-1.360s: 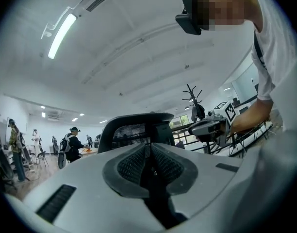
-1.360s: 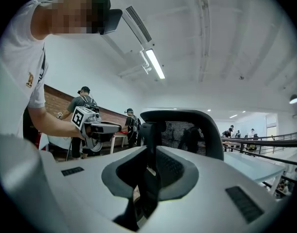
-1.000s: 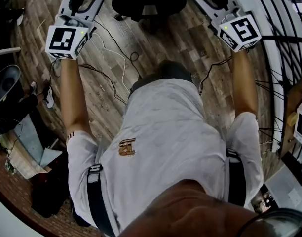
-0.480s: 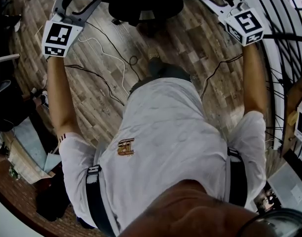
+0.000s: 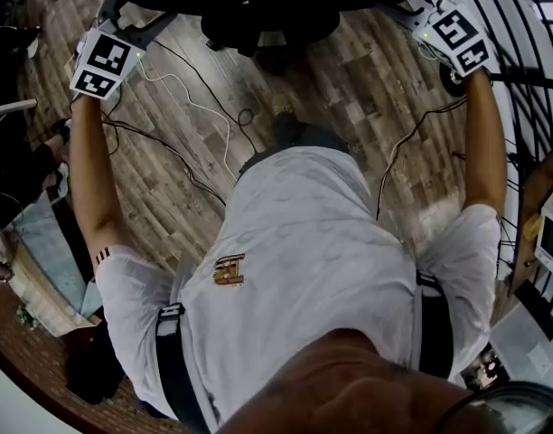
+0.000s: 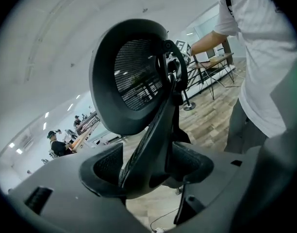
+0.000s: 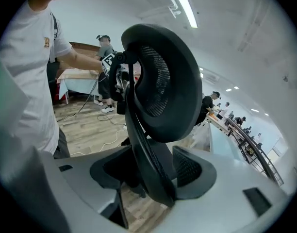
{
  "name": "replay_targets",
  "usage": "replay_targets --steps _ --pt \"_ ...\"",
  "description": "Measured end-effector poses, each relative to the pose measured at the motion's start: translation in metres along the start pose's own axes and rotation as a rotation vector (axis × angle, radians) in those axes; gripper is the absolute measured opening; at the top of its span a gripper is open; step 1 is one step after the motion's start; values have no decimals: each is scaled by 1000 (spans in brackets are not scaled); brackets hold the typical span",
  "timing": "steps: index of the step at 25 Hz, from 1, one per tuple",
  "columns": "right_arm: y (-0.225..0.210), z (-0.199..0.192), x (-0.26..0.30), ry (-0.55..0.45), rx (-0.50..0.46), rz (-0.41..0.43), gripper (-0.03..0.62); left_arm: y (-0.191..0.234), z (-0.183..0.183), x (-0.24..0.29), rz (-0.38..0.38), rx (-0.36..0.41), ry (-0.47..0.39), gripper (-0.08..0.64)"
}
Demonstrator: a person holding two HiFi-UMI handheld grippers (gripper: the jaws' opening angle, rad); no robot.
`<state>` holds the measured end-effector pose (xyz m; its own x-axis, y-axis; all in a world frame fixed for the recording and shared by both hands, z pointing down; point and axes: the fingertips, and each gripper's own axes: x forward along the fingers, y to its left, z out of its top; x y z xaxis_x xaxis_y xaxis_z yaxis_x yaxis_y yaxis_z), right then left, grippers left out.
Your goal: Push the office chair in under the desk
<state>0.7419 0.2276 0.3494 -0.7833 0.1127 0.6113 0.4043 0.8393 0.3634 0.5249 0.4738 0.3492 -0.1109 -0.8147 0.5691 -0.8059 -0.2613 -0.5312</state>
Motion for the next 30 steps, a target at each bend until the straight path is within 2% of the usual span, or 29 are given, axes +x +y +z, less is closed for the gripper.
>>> replay_targets --steps 4,9,12,16,21,25,30 --pt "-6 -7 15 32 -20 73 242 7 -6 17 -78 21 38 318" --pt "-11 -13 20 41 -33 142 244 14 -9 37 -128 29 68 318" --pt "-13 -21 24 86 -86 167 244 15 -14 48 -155 43 105 314" --pt "-18 -31 36 120 -162 185 241 17 -20 61 -188 84 140 270" --pt "-17 -32 48 114 -270 228 156 19 -32 68 -219 177 184 200" --pt "-26 -36 53 102 -334 237 129 20 -36 75 -235 267 241 141" --pt "-43 -38 56 80 -370 226 120 25 -31 83 -231 262 258 138"
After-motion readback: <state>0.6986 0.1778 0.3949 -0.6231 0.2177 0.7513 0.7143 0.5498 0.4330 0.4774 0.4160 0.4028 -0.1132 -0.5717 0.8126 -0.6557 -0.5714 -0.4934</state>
